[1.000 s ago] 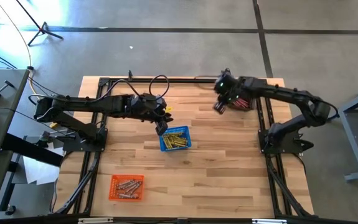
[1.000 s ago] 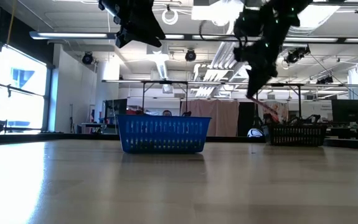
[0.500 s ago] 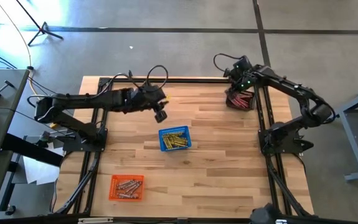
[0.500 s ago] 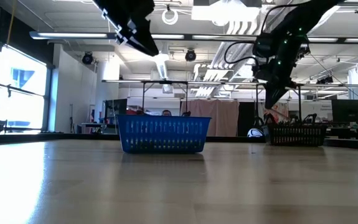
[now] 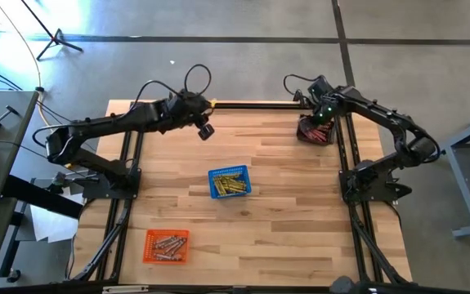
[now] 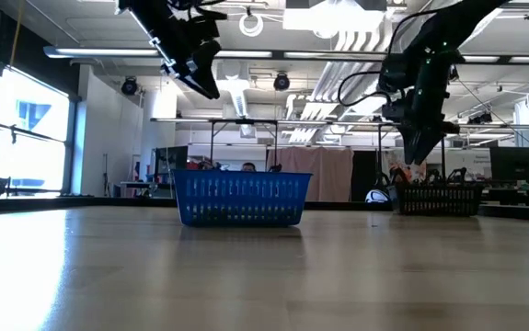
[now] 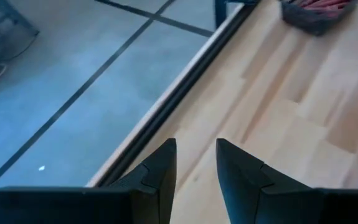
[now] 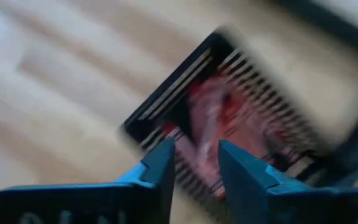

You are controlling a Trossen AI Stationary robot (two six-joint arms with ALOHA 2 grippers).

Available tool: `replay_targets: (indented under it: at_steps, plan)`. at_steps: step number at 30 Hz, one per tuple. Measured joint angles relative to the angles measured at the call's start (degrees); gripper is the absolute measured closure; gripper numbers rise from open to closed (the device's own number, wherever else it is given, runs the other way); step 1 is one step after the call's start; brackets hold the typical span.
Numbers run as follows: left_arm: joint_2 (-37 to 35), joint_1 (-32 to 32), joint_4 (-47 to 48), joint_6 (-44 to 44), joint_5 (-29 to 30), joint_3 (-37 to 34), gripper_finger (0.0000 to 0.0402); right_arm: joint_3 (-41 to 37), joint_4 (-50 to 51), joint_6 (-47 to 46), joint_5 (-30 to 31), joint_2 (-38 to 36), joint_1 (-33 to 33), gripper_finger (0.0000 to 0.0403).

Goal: Sort crayons
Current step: Return to Home Position

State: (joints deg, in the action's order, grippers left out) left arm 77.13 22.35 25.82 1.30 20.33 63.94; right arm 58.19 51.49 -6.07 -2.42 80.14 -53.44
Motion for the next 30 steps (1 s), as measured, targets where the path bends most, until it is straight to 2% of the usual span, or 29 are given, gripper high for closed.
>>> replay_targets:
  at_steps: [6,9,12,15,20,24,27,30]
  plan:
    - [-0.18,4.18,2.58,0.43,-0.26,0.00,0.0302,0.00,9.37,-2.90,-13.13,-3.86,3.62,0.0274]
    - [-0.71,5.61,5.36,0.04,-0.90,0.00,0.0302,0.00,10.18,-2.35,-14.77,-8.64,6.94,0.0273]
    - [-1.72,7.02,9.11,-2.44,-6.07,0.00,0.0302,0.00,9.93,-1.87,-14.71,-14.77,10.71,0.0273]
    - [-3.07,7.88,12.03,-4.37,-11.11,0.00,0.0302,0.00,7.60,-2.69,-12.84,-21.26,14.52,0.0273]
    - [-5.32,7.91,15.33,-4.22,-11.58,0.00,0.0302,0.00,2.56,-7.98,-3.37,-30.24,21.23,0.0273]
    - [-7.34,7.91,18.65,-4.22,-11.73,0.00,0.0302,-0.27,3.39,-12.85,1.66,-34.99,26.59,0.0273]
    - [-9.22,7.82,22.60,-5.14,-12.57,0.00,0.0302,-5.12,2.50,-15.85,3.13,-39.41,30.82,0.0273]
    - [-11.38,7.13,26.15,-6.78,-12.72,0.00,0.0302,-13.20,-2.03,-21.17,3.38,-44.46,34.65,0.0273]
